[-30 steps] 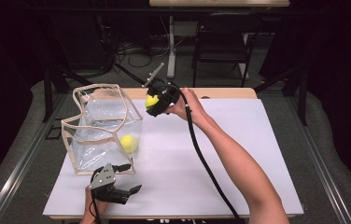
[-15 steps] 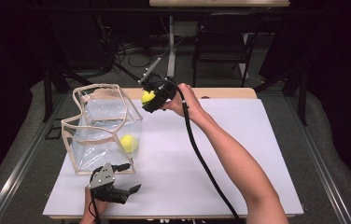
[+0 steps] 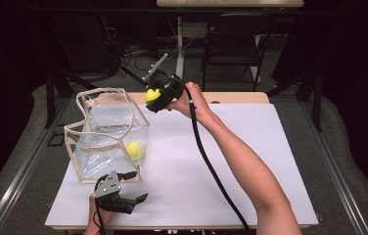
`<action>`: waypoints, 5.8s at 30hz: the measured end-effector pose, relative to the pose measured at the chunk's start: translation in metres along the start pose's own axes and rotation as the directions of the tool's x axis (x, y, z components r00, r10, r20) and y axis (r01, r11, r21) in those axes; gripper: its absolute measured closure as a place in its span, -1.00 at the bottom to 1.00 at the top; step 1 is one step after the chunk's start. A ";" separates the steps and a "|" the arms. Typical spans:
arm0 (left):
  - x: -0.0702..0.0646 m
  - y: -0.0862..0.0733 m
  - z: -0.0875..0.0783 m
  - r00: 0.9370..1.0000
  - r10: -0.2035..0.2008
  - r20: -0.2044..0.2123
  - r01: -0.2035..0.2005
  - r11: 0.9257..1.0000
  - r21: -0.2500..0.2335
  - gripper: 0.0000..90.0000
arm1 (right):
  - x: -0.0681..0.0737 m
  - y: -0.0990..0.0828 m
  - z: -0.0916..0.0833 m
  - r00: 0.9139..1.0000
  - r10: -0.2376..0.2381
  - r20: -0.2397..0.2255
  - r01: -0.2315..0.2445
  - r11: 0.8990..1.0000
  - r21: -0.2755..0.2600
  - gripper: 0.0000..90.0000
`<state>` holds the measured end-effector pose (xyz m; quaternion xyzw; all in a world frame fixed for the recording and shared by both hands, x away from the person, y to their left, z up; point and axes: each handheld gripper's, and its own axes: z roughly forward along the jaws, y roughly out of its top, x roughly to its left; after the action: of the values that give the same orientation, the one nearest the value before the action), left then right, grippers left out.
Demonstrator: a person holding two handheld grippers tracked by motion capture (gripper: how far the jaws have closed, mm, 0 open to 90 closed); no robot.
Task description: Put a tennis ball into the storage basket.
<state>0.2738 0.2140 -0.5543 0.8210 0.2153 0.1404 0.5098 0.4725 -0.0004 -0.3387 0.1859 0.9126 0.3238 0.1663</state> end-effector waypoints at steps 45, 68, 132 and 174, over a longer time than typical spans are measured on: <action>0.000 0.000 -0.001 1.000 0.003 -0.004 -0.003 1.000 -0.005 -0.64 | 0.015 0.035 -0.005 0.999 -0.024 0.028 0.026 0.995 -0.098 -0.41; 0.000 0.000 0.000 1.000 0.001 -0.004 -0.001 1.000 -0.005 -0.64 | 0.026 0.044 0.000 0.999 -0.030 0.029 0.034 0.989 -0.144 -0.41; 0.001 0.000 0.000 1.000 0.011 0.009 -0.011 1.000 -0.009 -0.64 | 0.064 0.069 0.039 0.995 -0.090 -0.030 0.085 0.985 -0.147 -0.41; 0.001 0.001 0.000 1.000 0.008 0.005 -0.008 1.000 -0.015 -0.64 | 0.075 0.071 0.065 0.993 -0.085 -0.079 0.079 0.994 -0.074 -0.41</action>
<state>0.2744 0.2144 -0.5536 0.8184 0.2099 0.1419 0.5159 0.4503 0.1186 -0.3537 0.1290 0.9136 0.3559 0.1484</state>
